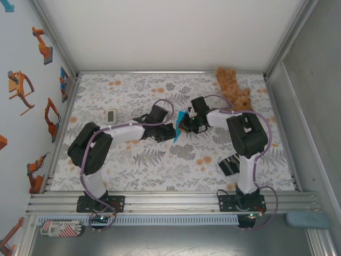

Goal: Fold a paper plane with a square sheet of paper (pick it up from the middle)
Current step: Fold the wing for the fifth time at the center of the table.

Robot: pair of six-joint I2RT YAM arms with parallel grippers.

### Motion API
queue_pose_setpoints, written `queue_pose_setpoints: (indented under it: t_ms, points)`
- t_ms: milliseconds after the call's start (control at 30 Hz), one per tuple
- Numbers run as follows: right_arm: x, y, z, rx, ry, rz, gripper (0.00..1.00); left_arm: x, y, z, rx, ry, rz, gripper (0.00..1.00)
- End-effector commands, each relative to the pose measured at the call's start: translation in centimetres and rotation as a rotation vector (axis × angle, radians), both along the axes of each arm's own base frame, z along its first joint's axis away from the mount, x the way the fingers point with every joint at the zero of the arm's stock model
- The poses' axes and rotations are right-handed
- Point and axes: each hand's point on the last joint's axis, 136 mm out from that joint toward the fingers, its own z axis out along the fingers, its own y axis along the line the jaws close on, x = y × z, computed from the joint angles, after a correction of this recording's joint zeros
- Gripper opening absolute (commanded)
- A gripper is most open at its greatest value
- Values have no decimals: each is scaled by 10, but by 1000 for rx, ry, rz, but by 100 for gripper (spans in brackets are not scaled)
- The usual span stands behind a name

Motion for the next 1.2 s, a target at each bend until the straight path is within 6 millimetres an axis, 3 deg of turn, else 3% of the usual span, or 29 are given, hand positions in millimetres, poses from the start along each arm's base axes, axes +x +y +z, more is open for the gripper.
queue_pose_setpoints:
  t_ms: [0, 300, 433, 500, 633, 733, 800, 900, 1167]
  points:
    - [-21, -15, -21, -91, 89, -36, 1, 10, -17, -4, -47, 9, -18, 9]
    - [-14, -7, -7, -54, 67, -19, 2, 30, -19, -26, -38, 29, -2, 8]
    - [-6, -5, 11, -40, 26, -4, 4, 20, -3, -49, 39, 83, 22, 6]
    - [4, -5, 29, -25, -34, 10, 8, 9, 6, -63, 73, 120, 28, 6]
    - [24, -27, 70, -51, -188, -19, 17, -4, 18, -75, 101, 156, 32, 4]
    - [27, -49, 85, -134, -283, -27, 30, -8, 18, -74, 98, 162, 18, 4]
    - [25, -64, 79, -231, -308, -10, 42, -9, 17, -72, 90, 166, 11, 4]
    - [20, -78, 63, -338, -293, 39, 48, -12, 15, -70, 83, 171, 1, 4]
    - [23, -65, 40, -361, -216, 193, 52, -18, 13, -64, 72, 177, -6, 4]
